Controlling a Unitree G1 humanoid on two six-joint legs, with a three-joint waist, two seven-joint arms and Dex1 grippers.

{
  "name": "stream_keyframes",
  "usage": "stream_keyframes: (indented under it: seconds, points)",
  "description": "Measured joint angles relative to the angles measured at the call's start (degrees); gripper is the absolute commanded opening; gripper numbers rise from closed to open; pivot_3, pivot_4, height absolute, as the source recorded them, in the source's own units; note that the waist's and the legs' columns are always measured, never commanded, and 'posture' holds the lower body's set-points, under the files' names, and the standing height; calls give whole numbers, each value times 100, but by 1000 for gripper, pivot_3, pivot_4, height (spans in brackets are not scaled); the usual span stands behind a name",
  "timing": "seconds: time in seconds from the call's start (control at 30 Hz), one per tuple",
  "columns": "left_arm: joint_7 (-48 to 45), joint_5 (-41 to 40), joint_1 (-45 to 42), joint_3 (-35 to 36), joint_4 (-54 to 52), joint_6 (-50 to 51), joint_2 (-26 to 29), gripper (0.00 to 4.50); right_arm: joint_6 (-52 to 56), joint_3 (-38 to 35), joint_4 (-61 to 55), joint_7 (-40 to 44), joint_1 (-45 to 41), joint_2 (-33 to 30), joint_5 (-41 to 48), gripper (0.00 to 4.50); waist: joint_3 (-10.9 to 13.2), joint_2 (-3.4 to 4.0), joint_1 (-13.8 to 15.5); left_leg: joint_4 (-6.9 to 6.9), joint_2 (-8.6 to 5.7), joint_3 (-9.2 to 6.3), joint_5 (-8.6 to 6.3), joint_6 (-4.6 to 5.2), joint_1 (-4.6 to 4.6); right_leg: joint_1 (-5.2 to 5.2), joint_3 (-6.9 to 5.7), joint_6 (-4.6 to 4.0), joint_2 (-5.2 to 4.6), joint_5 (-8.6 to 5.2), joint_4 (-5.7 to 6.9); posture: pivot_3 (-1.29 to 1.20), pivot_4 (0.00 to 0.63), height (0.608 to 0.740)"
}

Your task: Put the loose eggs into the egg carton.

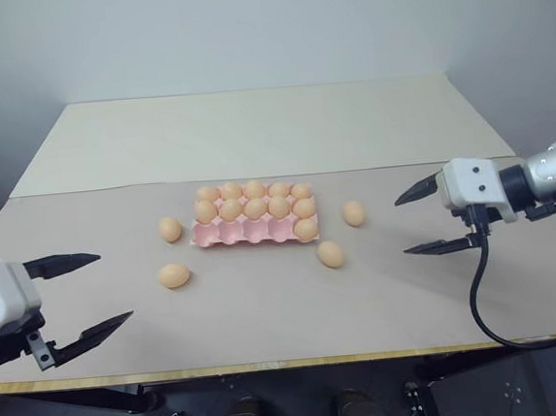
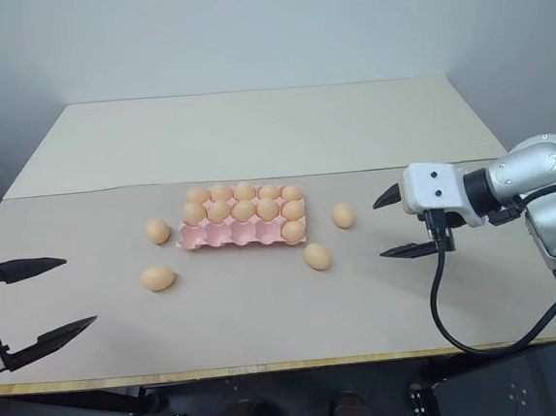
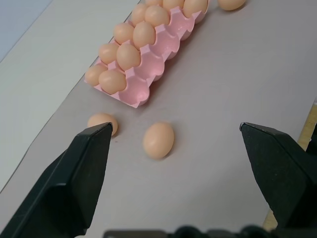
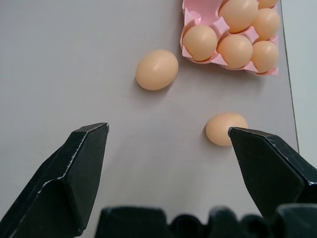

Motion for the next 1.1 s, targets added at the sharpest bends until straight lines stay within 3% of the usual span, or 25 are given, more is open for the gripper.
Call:
stream_keyframes:
  seconds: [0.57, 0.8, 1.1]
  points:
    - [168, 11, -113, -9, 5, 190, 14, 4477, 0, 0, -1, -14, 0, 0, 0, 4500, 0, 0, 0, 0, 0, 0, 0, 0, 0, 0, 0, 0, -1, 0, 0, 0, 150, 740]
    - [64, -8, -185, -76, 39, 85, 81, 4477, 26, 8, 162, -412, -33, 79, -129, 4500, 0, 0, -1, 0, -1, 2, 0, 0, 0, -1, 1, 0, -1, 0, 0, 0, 150, 740]
    - [-179, -164, -261, -486, 166, 70, 170, 4477, -13, 300, 1389, -1206, -791, 891, -809, 4500, 0, 0, -18, 0, -3, 6, 0, 0, 2, -3, 3, -1, 5, 1, 4, 0, 150, 740]
